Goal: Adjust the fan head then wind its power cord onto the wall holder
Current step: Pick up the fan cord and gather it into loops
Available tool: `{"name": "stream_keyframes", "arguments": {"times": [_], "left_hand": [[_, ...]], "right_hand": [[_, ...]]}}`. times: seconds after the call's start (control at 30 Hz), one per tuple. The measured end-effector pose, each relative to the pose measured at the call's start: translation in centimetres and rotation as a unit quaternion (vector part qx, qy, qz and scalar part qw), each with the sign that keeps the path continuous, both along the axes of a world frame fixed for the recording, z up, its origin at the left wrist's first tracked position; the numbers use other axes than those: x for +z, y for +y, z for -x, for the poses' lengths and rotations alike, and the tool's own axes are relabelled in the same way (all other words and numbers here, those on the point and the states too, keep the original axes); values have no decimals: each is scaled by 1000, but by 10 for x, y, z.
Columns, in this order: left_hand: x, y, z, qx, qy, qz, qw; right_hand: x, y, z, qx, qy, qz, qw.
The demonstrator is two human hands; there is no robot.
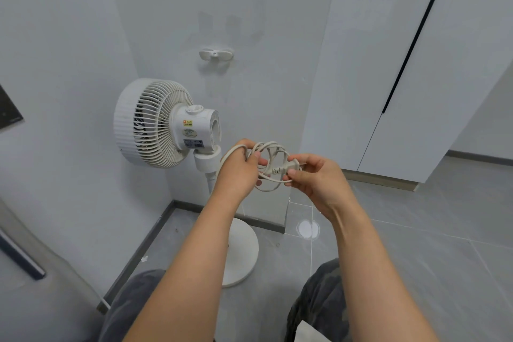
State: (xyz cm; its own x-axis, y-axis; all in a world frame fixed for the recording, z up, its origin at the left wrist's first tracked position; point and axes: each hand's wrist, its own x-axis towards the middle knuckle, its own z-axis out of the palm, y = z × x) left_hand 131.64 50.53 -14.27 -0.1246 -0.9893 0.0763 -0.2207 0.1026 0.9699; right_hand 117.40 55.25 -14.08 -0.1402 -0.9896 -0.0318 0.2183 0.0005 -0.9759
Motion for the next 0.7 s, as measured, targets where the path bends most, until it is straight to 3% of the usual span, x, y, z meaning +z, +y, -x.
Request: {"name": "stream_keyframes", "arguments": {"times": [0.07,0.17,0.23,0.33,0.37,0.43,0.53,0.63,0.7], "left_hand": [[2,0,-1,-7,43,-22,999],[3,2,-2,5,80,-41,996],[2,3,-1,12,88,-47,995],[1,3,1,11,81,-49,995],[1,3,1,11,71,-43,996],[3,2,1,11,66,-34,997],[5,-1,-2,9,50,-16,999],[4,-2,-4,-10,53,-17,998],[1,-3,-4,-29,38,-19,999]], "right_hand": [[0,0,-2,-17,41,4,999],[2,-1,-2,-36,228,-2,973],[3,-2,-3,-48,366,-13,929],[1,-6,-5,-38,577,-8,816],[-1,-7,-5,-37,608,3,793],[-5,-9,-6,-48,595,16,802],[-9,-8,-4,-76,514,29,854],[-9,-4,2,-76,344,30,935],[-9,-3,6,-57,232,38,970]]}}
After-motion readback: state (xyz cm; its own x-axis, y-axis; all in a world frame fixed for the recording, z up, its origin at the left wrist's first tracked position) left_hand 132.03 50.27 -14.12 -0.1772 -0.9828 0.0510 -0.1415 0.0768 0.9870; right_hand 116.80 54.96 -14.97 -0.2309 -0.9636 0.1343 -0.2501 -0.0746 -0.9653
